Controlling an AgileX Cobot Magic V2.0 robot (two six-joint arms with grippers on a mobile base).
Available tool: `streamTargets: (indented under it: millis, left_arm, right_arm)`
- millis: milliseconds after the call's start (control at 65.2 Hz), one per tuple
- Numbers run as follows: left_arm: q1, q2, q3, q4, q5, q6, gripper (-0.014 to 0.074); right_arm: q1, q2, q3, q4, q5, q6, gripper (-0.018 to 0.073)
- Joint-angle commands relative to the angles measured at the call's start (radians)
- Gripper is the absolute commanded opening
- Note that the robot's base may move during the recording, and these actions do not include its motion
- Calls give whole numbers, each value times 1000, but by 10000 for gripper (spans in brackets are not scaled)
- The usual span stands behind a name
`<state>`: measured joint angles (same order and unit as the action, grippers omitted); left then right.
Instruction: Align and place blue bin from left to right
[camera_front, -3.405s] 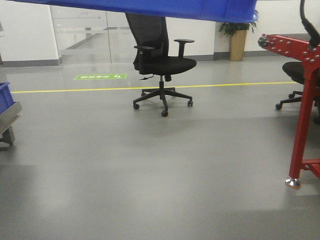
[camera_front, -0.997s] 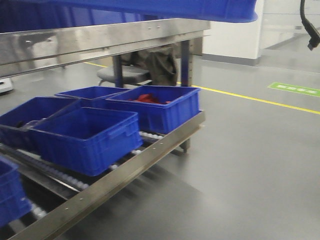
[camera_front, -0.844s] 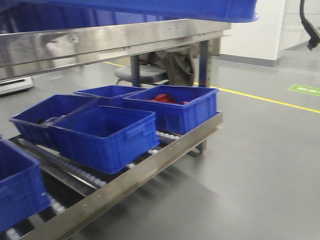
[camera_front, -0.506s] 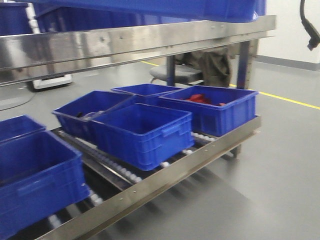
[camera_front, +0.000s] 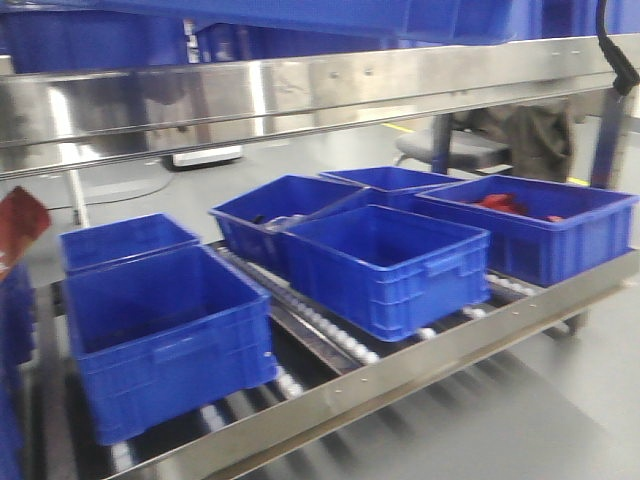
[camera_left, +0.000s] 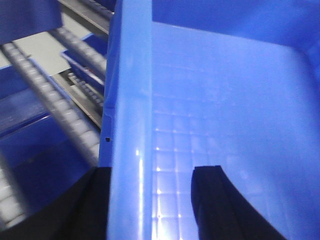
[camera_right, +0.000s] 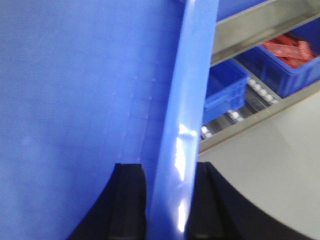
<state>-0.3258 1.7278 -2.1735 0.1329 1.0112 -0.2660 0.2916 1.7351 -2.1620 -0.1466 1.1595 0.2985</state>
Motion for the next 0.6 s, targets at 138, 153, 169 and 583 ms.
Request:
streamTargets:
  millis: [138,153,169,583]
  left_arm:
    - [-10,-36,-25,-48,-142,45,-111]
    - [-10,-36,-25,-48,-142,45,-111]
    - [-10,-36,-25,-48,-142,45,-111]
    - [-10,-36,-25,-48,-142,45,-111]
  right_arm:
    - [-2,-9,-15,-15,-101,-25,-153]
    - [-2,-9,-15,-15,-101,-25,-153]
    - [-2,-9,-15,-15,-101,-25,-153]
    - [-2,-9,-15,-15,-101,-25,-153]
